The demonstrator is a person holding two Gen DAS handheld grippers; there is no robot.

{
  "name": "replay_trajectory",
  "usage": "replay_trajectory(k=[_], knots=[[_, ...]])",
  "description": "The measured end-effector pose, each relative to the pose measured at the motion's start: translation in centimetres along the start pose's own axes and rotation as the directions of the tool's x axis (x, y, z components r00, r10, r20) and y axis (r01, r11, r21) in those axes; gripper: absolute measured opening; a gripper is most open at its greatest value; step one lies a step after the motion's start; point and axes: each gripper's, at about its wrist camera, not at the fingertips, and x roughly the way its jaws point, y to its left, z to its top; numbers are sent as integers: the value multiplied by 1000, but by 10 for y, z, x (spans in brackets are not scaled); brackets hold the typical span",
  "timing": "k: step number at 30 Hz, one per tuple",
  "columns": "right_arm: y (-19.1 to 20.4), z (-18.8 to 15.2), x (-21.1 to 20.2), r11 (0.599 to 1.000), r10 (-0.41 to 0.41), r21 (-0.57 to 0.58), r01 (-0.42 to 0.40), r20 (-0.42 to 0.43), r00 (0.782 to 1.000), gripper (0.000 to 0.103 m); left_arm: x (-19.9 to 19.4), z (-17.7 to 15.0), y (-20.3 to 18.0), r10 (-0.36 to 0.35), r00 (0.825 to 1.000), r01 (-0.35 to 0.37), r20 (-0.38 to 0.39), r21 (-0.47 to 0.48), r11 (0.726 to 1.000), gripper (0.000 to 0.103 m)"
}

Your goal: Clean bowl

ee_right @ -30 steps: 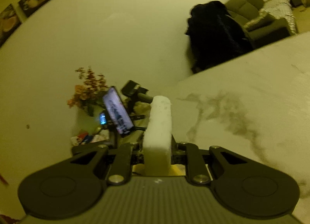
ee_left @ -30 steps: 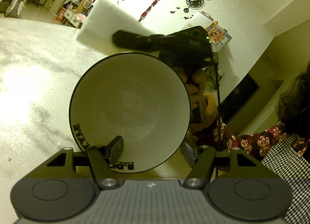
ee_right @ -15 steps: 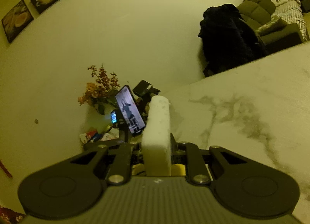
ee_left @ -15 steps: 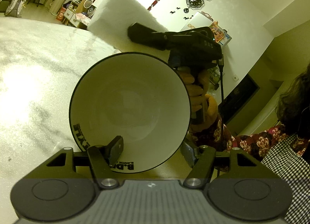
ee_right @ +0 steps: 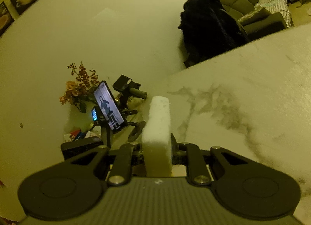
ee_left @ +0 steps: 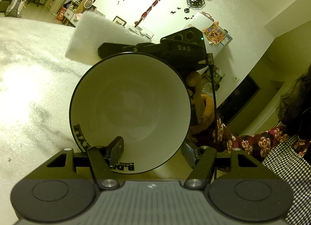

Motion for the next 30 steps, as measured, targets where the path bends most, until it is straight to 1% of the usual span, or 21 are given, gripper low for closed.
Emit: replay_trajectory(k=[2, 6, 7, 10, 15, 20, 22, 27, 30], knots=[[3, 0, -3, 1000, 24, -9, -24, 10, 1000, 20, 0, 0, 0, -1, 1000, 1, 0, -1, 1000, 66], [11, 1, -6, 995, 98, -24, -98, 24, 995, 20, -1, 0, 2, -4, 1000, 4, 1, -4, 1000, 66], [13, 1, -6, 994, 102, -27, -102, 22, 995, 20, -1, 0, 2, -4, 1000, 4, 1, -5, 1000, 66], [14, 1, -4, 995, 94, -33, -93, 11, 996, 20, -1, 0, 2, -5, 1000, 5, 3, -6, 1000, 66], [2, 0, 1, 999, 47, 8, -47, -10, 999, 20, -1, -1, 1, -4, 1000, 4, 4, -4, 1000, 66], [-1, 0, -1, 999, 39, 11, -39, -12, 999, 20, 0, -4, -8, 28, 999, -28, 15, 23, 999, 66], [0, 0, 0, 999, 40, 6, -40, -18, 999, 20, 1, -4, -16, 29, 999, -29, 27, 27, 999, 66], [0, 0, 1, 999, 35, 4, -35, -28, 999, 20, 3, 2, -45, 35, 999, -39, 36, 109, 993, 66], [2, -1, 1, 999, 45, -5, -45, -34, 998, 20, 11, 4, -54, 68, 998, -67, -7, 130, 989, 66]])
